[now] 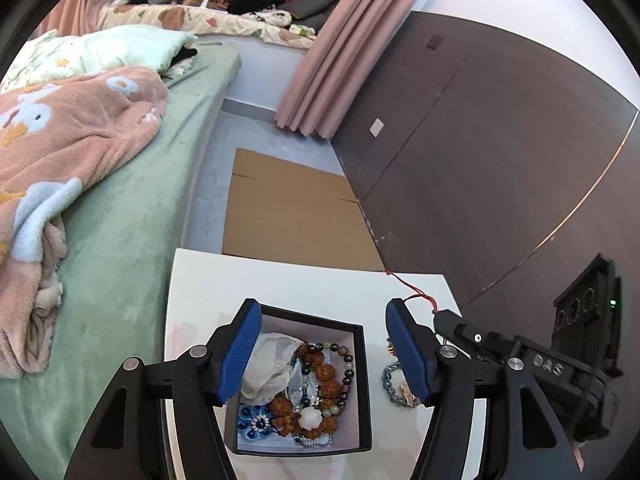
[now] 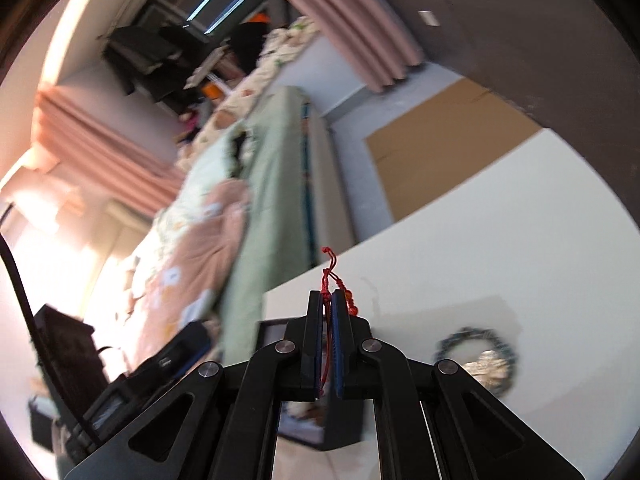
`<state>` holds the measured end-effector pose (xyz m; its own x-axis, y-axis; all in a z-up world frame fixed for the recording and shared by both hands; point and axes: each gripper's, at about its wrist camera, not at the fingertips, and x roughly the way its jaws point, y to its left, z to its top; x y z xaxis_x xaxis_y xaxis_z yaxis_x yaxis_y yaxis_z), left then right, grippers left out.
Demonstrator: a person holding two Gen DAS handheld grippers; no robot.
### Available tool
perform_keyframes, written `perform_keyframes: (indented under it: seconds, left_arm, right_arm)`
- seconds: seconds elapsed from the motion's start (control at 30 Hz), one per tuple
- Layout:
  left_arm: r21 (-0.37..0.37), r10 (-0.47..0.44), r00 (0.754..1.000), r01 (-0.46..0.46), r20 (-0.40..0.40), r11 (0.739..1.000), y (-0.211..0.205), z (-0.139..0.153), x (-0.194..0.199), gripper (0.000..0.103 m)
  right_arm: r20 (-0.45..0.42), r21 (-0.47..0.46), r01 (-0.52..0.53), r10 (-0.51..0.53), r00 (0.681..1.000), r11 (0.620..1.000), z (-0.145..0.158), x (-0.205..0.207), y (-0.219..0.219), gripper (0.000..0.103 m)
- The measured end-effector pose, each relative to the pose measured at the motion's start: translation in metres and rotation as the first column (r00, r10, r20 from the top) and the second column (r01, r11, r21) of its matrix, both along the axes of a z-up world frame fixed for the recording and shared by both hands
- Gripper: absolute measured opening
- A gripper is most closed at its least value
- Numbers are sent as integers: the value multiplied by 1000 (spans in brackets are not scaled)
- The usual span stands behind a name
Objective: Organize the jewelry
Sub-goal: 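Open the left tool over the box while the right tool carries the red cord charm in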
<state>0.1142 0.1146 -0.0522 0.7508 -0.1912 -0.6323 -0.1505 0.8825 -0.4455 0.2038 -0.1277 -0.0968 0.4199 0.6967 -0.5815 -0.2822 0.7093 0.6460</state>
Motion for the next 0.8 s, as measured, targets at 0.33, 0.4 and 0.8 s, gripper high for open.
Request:
perform_keyframes:
  seconds: [0.33, 0.4, 0.8]
  left_arm:
    - [17, 93, 995, -93, 31, 995, 16, 4, -10, 66]
    - [23, 105, 994, -106, 24, 994, 18, 3, -11, 66]
    - [-11, 44, 999, -44, 14, 999, 7, 0, -5, 66]
  right_arm:
    - [-42, 34, -117, 119, 992, 993, -4, -11, 38, 69]
    - [-17, 25, -62, 62, 998, 998, -3, -12, 30, 80]
    - [-46, -63, 41, -44, 998, 997, -5, 4, -24, 80]
